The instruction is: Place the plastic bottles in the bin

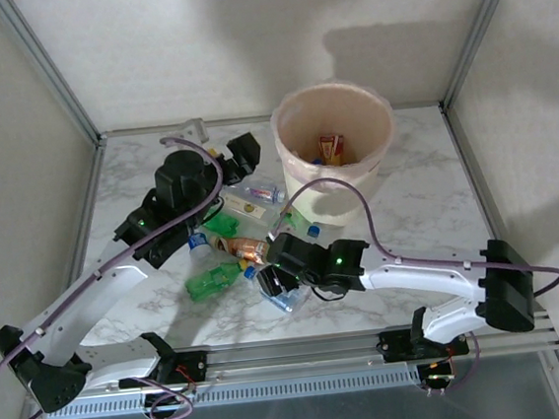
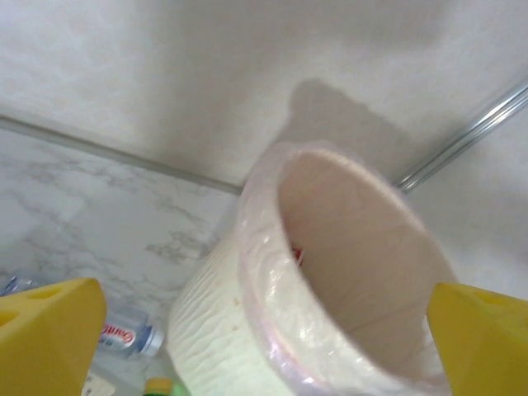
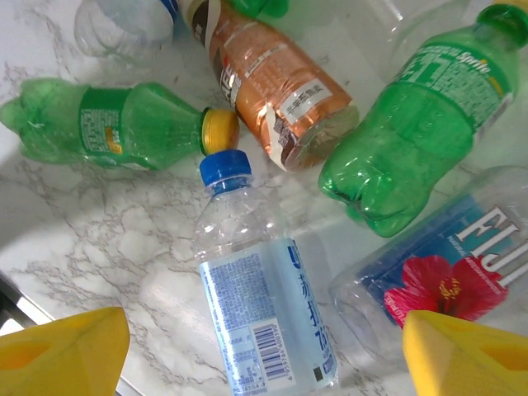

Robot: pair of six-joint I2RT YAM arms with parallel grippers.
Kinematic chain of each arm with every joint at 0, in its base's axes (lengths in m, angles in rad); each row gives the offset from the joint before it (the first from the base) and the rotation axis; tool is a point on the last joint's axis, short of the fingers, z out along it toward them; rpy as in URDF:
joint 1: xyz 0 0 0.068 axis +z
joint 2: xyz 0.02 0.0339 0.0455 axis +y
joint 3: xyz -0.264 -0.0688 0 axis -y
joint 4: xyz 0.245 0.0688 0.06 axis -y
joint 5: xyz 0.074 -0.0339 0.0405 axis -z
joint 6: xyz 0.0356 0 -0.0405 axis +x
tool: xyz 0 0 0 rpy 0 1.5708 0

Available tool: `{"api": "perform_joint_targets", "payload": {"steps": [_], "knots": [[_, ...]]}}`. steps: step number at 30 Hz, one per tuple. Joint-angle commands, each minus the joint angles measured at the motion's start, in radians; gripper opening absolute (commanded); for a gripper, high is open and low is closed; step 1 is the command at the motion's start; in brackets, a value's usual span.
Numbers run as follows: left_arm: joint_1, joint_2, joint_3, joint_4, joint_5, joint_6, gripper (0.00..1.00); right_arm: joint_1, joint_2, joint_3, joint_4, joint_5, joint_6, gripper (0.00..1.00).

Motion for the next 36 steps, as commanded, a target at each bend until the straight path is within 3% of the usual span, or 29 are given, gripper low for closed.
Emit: {"api": "perform_joint_targets", "payload": {"steps": [1, 11, 36], "knots": [[0.019, -0.033, -0.051, -0.016, -0.019, -0.001, 1.00, 0.011, 0.058, 0.048, 0.002, -0.022, -0.040, 0.86], [0.147, -0.135, -0.194, -0.051, 0.052, -0.060, 0.98, 0.032, 0.194, 0.104, -0.038, -0.024, -0.083, 0.84], [0.189, -0.162, -0.293, -0.037, 0.084, -0.099, 0.98, 0.038, 0.421, 0.158, -0.034, 0.009, -0.150, 0.81]]}}
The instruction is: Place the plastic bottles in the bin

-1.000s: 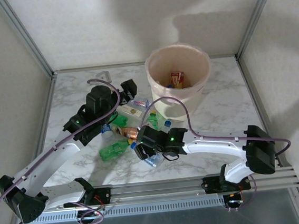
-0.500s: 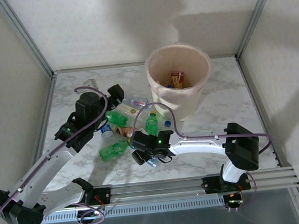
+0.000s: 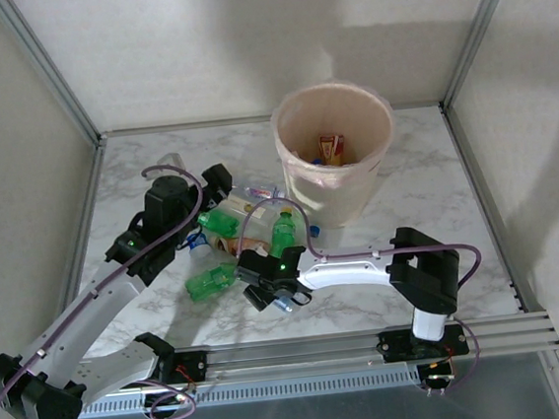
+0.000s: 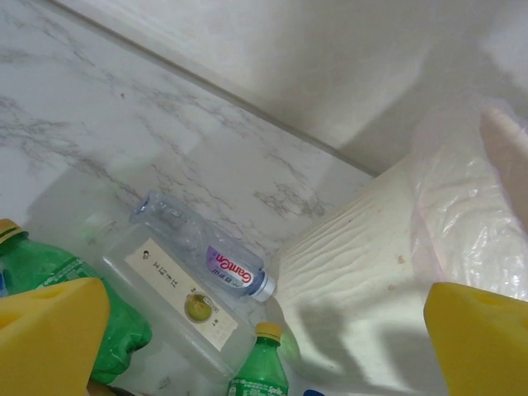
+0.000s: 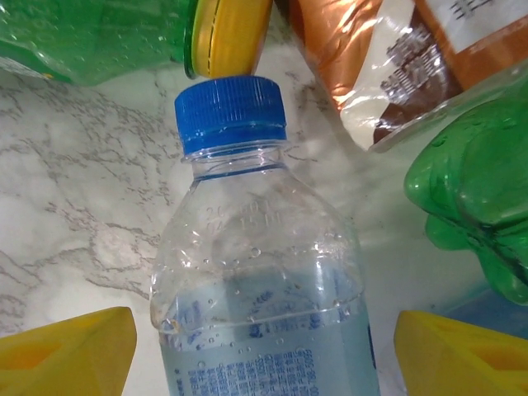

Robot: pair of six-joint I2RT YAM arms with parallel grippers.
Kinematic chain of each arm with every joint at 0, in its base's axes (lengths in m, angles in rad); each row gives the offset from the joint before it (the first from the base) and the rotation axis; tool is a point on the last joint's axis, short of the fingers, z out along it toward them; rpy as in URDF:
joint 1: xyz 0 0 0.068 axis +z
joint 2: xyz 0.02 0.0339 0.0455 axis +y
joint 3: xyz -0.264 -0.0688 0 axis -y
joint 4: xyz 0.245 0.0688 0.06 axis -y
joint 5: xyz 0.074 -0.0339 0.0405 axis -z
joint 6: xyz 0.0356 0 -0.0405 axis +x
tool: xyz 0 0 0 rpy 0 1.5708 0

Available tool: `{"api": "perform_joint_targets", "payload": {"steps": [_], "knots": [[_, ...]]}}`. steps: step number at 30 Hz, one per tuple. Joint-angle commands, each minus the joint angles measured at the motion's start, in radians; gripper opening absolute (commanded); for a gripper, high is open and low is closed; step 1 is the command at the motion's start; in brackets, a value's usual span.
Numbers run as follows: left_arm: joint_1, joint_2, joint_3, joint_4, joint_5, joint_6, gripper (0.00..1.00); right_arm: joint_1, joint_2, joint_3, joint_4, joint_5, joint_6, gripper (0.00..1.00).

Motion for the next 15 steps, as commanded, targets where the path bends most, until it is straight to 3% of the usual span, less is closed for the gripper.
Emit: {"api": "perform_joint_targets", "payload": {"steps": [1, 9, 15], "knots": [[0.015, -0.013, -0.015, 0.004, 0.017, -0.016, 0.97, 0.014, 0.037, 0.015, -0.013, 0.009, -0.016, 0.81], [0.020, -0.009, -0.023, 0.005, 0.026, -0.023, 0.97, 0.013, 0.086, 0.013, -0.012, 0.017, -0.016, 0.76], [0.024, -0.009, -0.025, 0.005, 0.026, -0.024, 0.97, 0.014, 0.072, 0.007, -0.011, 0.028, -0.006, 0.62]]}}
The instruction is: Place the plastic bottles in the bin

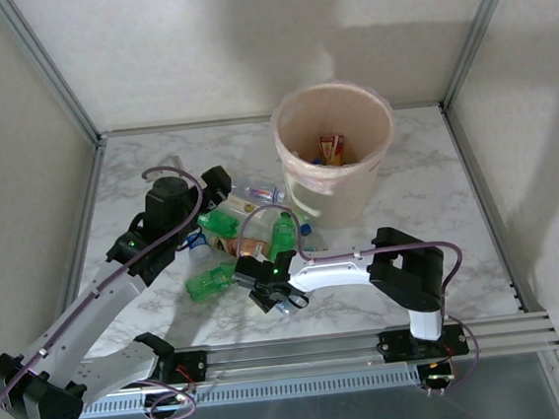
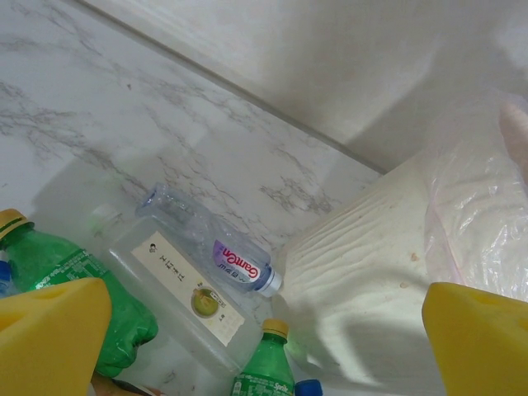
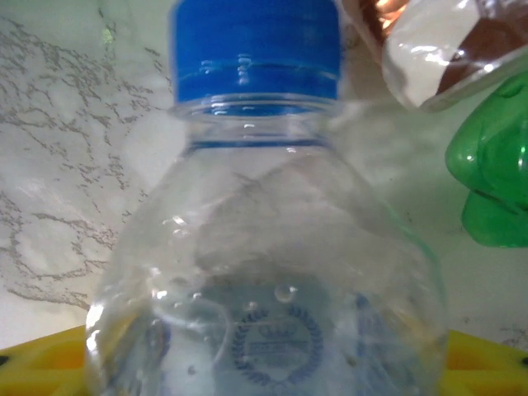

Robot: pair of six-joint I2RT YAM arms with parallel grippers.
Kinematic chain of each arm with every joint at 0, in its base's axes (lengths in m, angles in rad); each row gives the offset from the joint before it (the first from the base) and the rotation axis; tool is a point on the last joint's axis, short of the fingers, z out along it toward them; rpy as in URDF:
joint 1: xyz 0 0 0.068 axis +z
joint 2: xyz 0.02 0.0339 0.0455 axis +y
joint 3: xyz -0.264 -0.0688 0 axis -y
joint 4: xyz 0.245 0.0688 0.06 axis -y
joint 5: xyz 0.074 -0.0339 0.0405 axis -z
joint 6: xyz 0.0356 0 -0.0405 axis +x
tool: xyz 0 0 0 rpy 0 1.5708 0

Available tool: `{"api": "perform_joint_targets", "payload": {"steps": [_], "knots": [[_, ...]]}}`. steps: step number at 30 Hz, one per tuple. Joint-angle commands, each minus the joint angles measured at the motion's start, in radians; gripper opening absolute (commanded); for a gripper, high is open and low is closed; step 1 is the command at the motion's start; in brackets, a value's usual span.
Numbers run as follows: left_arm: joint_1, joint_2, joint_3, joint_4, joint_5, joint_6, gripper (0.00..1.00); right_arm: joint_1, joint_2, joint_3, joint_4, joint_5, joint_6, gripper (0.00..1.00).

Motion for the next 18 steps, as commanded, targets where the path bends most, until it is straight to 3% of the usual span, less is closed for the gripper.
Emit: {"api": "perform_joint_targets", "payload": {"steps": [1, 9, 18], "knots": [[0.013, -0.010, -0.010, 0.005, 0.017, -0.014, 0.97, 0.012, -0.017, 0.009, -0.013, 0.026, 0.007, 0.60], [0.016, -0.010, -0.010, 0.006, 0.022, -0.021, 0.96, 0.014, -0.115, 0.035, -0.063, 0.071, 0.020, 0.54], [0.018, -0.012, -0.009, 0.004, 0.030, -0.027, 0.96, 0.013, -0.323, 0.121, -0.092, 0.223, 0.057, 0.51]]}}
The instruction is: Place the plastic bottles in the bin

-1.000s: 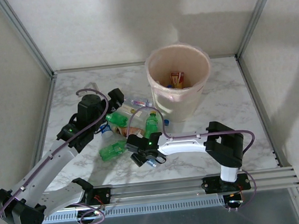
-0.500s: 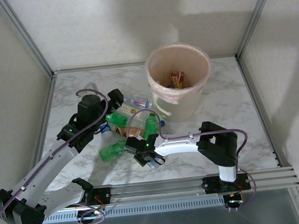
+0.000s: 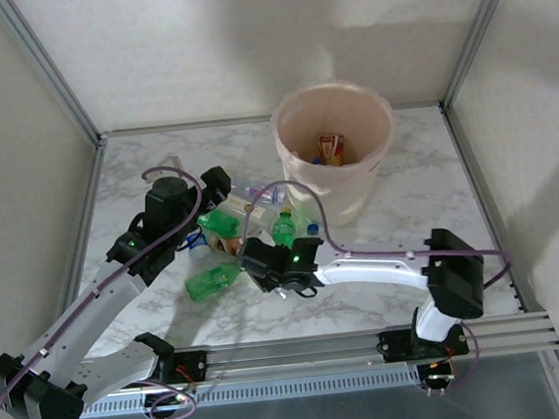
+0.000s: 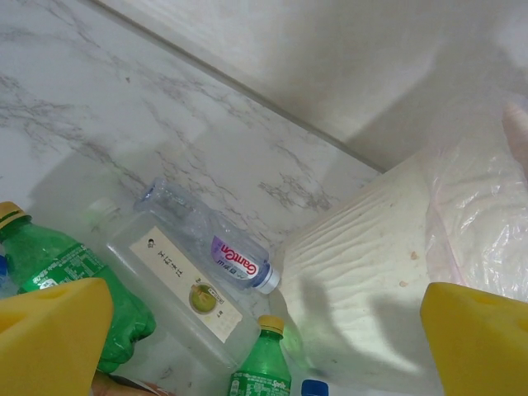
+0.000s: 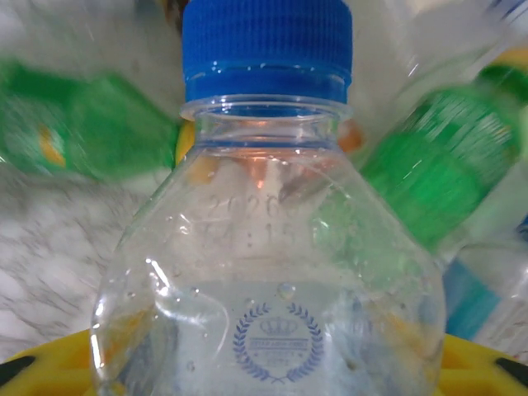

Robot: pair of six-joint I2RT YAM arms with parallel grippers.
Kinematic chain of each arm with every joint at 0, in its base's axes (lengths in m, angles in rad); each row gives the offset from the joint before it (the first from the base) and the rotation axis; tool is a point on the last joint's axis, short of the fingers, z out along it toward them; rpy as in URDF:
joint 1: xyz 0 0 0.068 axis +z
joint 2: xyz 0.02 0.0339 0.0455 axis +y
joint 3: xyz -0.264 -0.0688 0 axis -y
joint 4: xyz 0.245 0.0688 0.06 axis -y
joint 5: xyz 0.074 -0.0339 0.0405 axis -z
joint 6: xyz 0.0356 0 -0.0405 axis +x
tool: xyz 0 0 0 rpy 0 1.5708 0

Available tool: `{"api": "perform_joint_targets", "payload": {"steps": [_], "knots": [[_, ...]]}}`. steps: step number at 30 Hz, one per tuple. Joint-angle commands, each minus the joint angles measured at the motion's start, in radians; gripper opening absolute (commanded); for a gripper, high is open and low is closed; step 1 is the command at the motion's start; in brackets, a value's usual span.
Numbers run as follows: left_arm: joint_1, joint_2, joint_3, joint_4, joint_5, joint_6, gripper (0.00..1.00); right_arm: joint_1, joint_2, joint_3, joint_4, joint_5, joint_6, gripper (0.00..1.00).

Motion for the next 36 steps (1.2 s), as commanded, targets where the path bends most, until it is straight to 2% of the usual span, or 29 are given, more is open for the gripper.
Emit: {"api": "perform_joint_targets", "payload": {"steps": [1, 4, 9, 15, 17, 24, 30, 36], "knots": [[0.011, -0.011, -0.002, 0.002, 0.014, -0.009, 0.96, 0.012, -0.098, 0.076, -0.020, 0.106, 0.026, 0.51], [0.012, -0.011, 0.001, 0.001, 0.013, -0.007, 0.96, -0.008, -0.166, 0.135, -0.021, 0.157, 0.022, 0.51], [0.013, -0.010, 0.002, 0.002, 0.016, -0.011, 0.96, -0.119, -0.249, 0.250, -0.021, 0.200, 0.001, 0.51], [0.013, -0.008, 0.001, -0.003, 0.018, -0.014, 0.95, -0.388, -0.286, 0.403, -0.003, 0.159, -0.017, 0.52], [0.014, -0.008, 0.001, -0.009, 0.014, -0.014, 0.95, -0.458, -0.262, 0.460, -0.009, 0.163, -0.032, 0.52], [0.019, -0.026, -0.005, -0.034, -0.001, -0.004, 0.96, -0.712, -0.152, 0.559, -0.049, 0.041, -0.051, 0.53], [0.026, -0.036, -0.022, -0.039, -0.001, -0.006, 0.96, -0.808, -0.086, 0.543, -0.028, -0.011, -0.078, 0.53], [0.031, -0.042, -0.026, -0.046, -0.002, -0.001, 0.96, -0.836, -0.066, 0.498, -0.011, -0.013, -0.081, 0.56]]}}
